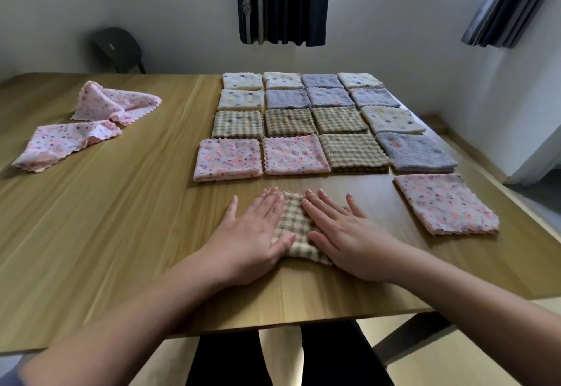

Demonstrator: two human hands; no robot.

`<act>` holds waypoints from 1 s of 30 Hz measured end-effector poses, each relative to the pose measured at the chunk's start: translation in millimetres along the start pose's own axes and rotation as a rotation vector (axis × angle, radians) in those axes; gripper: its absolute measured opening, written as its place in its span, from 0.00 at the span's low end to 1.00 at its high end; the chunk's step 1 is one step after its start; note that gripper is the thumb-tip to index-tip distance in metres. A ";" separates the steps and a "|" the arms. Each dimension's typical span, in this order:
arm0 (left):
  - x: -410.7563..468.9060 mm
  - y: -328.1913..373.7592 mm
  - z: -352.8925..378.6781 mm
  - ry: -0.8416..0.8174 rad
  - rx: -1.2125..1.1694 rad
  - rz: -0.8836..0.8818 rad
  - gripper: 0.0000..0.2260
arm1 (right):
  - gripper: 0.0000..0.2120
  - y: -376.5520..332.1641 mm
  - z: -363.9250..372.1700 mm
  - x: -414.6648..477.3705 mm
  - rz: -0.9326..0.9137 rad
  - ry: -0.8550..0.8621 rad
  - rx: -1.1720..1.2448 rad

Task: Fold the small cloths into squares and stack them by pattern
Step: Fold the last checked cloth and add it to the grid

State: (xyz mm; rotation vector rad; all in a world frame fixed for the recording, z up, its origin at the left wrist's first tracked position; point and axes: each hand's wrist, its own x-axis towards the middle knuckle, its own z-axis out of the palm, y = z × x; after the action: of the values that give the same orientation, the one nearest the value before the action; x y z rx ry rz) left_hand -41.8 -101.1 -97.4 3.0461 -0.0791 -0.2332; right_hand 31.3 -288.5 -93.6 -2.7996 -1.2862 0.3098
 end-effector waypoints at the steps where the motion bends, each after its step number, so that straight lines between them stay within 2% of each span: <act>1: -3.0 1.1 -1.7 0.022 0.015 -0.006 0.36 | 0.29 4.9 -5.0 1.3 -0.012 -0.016 0.007; 3: -9.2 2.6 -5.2 0.134 0.025 -0.039 0.41 | 0.28 12.7 -14.5 3.8 -0.026 -0.014 0.018; 6: -10.4 1.3 -7.1 0.254 -0.023 -0.049 0.40 | 0.29 9.6 -19.3 7.2 -0.064 0.048 0.052; 9: -4.0 -2.5 -0.2 0.121 0.008 0.007 0.39 | 0.35 -5.5 -7.0 9.8 -0.152 0.062 0.032; 11: -0.4 -5.7 7.9 0.041 -0.006 0.015 0.35 | 0.39 -7.5 3.2 11.1 -0.158 0.056 0.003; 13: 1.1 -9.8 11.1 0.023 -0.006 0.032 0.34 | 0.39 -6.6 5.6 10.9 -0.131 0.061 0.001; 16: 5.9 -19.1 7.9 0.030 0.017 0.016 0.40 | 0.35 -12.1 0.4 7.1 -0.087 0.051 -0.001; 17: 9.0 -24.2 6.6 0.084 0.027 -0.024 0.41 | 0.34 -13.5 -1.4 4.8 -0.066 0.077 -0.035; 19: 12.9 -33.8 3.8 0.304 0.030 -0.112 0.39 | 0.32 -14.1 -9.4 -0.2 -0.013 0.207 -0.162; 21: 10.8 -39.5 2.0 0.492 -0.053 -0.147 0.33 | 0.32 -15.4 -19.4 -1.1 0.051 0.286 -0.228; 23: 8.5 -40.4 3.0 0.550 -0.148 -0.143 0.28 | 0.32 -17.6 -20.7 3.1 0.009 0.287 -0.154; 25: 7.2 -37.4 6.2 0.508 -0.186 -0.151 0.29 | 0.31 -22.1 -10.6 7.9 -0.110 0.182 -0.025; 27: 7.6 -37.6 9.8 0.444 -0.215 -0.189 0.28 | 0.32 -25.4 0.8 10.3 -0.139 0.068 0.022; 30: 10.8 -42.6 11.9 0.357 -0.248 -0.240 0.23 | 0.37 -27.4 5.0 12.2 -0.081 0.122 0.013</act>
State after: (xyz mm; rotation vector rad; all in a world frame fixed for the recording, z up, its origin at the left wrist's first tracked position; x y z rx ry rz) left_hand -31.1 -60.3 -114.5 2.7910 0.3145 0.2676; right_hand 17.6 -261.6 -97.1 -2.6998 -1.3596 0.1410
